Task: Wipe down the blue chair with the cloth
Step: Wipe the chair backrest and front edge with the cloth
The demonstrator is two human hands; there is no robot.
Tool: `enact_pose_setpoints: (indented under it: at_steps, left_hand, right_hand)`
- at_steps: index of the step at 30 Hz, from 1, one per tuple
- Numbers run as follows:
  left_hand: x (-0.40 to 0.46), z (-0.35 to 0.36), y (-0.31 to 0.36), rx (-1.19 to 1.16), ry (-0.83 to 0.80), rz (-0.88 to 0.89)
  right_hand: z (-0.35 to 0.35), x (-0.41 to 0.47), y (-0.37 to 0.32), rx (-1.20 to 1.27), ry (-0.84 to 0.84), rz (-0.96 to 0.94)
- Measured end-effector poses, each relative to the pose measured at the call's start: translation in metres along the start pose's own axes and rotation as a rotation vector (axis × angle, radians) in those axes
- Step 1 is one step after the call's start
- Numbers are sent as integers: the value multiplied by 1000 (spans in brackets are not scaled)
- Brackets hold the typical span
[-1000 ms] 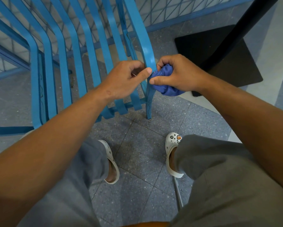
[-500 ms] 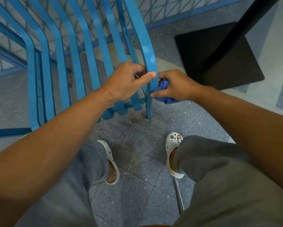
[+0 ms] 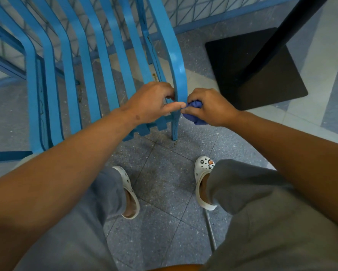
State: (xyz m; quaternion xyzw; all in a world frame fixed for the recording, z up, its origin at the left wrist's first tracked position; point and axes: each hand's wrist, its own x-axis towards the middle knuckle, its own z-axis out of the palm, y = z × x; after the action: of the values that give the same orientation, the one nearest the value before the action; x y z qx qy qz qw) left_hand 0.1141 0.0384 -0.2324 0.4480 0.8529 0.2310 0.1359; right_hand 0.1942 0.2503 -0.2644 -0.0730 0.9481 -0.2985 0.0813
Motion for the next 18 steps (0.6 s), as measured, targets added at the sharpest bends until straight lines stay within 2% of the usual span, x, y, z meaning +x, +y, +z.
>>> enact_pose_setpoints:
  at_steps: [3,9,18]
  left_hand:
    - [-1,1,-3,2,5,-16]
    - [-4,5,-1,-14,58,-31]
    - [-6,6,0,-3,50,-28]
  right_hand:
    - [8,2,-1,-28,13,19]
    - [40,8,-2,-57,-58,188]
    - [24,7,3,-1,-8,127]
